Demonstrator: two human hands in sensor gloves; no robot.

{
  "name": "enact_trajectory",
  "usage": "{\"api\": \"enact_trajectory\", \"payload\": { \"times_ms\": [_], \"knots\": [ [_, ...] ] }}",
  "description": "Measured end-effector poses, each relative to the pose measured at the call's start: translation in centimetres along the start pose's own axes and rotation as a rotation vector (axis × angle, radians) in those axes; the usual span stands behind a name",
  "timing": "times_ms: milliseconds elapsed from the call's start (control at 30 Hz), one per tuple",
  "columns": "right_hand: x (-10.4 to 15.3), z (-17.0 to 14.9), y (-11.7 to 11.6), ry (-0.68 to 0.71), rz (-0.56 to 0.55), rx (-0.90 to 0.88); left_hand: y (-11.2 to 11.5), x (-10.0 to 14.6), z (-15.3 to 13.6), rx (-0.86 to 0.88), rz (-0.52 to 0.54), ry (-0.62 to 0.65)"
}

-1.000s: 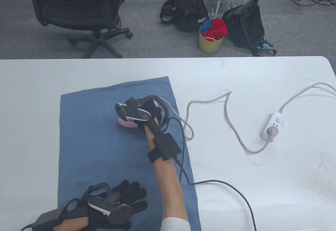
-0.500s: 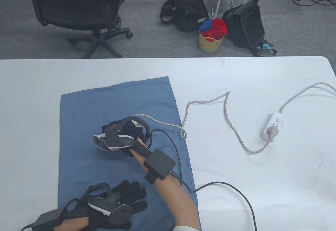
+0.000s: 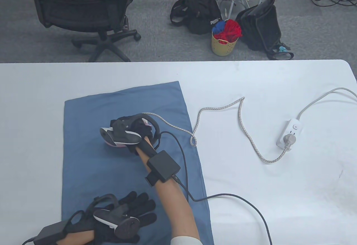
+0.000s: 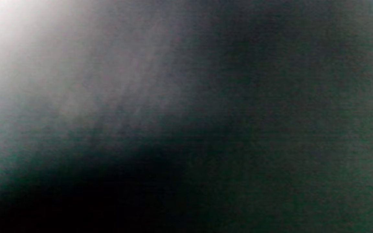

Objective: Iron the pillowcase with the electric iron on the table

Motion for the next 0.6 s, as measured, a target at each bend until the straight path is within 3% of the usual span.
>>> {"api": "enact_trajectory", "payload": {
  "times_ms": [433,600],
  "knots": [
    [-2.9,-2.5,-0.5,-0.107,0.029,0.005,0.0,0.0,0.0,0.002,-0.001,0.000],
    [-2.4,-2.2,-0.2,-0.072,0.033,0.039,0.0,0.0,0.0,0.000,-0.001,-0.001]
  ]
}}
Point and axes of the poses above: the tracker on the back of each hand, its own z axis roughly to the thumb side, its own x axis roughly from the fingertips to the wrist, y = z × x, the point moved 3 cm from there along -x, roughly from the wrist to the fingertips, and after that the axes turned 6 degrees about -x, right-handed, at the moved point
